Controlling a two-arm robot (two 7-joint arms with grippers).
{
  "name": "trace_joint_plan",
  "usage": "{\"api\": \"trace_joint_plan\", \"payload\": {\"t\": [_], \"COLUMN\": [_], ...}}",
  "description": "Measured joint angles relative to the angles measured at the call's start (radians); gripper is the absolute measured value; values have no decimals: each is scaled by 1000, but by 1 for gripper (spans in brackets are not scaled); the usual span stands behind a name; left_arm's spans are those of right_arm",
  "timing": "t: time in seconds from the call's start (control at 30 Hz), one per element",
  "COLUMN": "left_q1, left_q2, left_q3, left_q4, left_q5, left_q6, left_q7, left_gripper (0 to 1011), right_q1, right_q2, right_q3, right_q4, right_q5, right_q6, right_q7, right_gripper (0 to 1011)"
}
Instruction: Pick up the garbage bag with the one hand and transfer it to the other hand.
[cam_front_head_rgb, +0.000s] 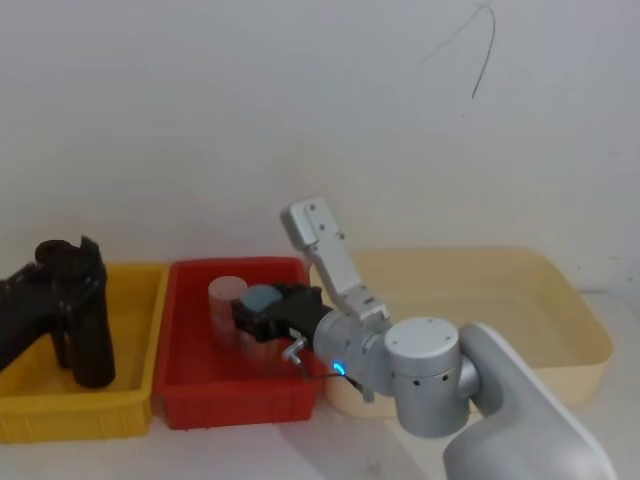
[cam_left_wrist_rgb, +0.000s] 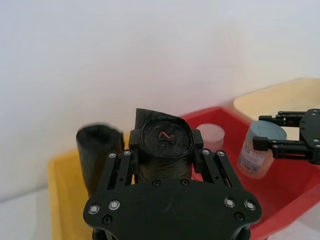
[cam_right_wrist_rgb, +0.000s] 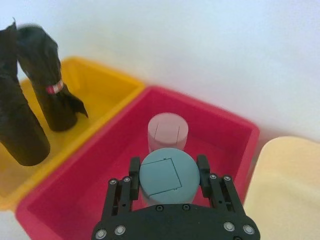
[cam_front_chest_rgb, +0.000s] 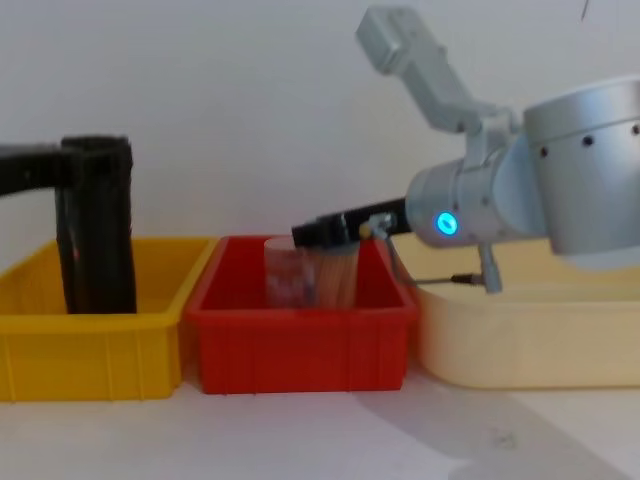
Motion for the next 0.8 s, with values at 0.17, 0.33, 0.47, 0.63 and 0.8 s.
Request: {"api": "trace_joint_plan", "payload": {"t": [0.17, 0.33, 0.47, 0.63, 0.8], "left_q1": [-33, -80, -116, -173, -217], "left_q2": [20, 43, 55, 56, 45], "left_q3": [12, 31, 42, 56, 66], "left_q4": [-47, -100, -120, -109, -71], "left_q5": [1, 15, 25, 23, 8], "left_q6": [50, 107, 126, 128, 115], "left_q7": [-6, -7, -8, -32, -64], "left_gripper": [553, 554, 553, 553, 554], "right_q1": [-13, -18, -17, -14, -14], "right_q2": [15, 29, 38, 52, 62], "right_q3": [33, 79, 110, 149, 174], "right_q4": [-72, -142, -174, -204, -216], "right_q5": [28, 62, 79, 90, 90], "right_q6": [14, 26, 27, 21, 14], "right_q7": [18, 30, 29, 11, -9], "right_gripper": [663, 663, 663, 663, 663]}}
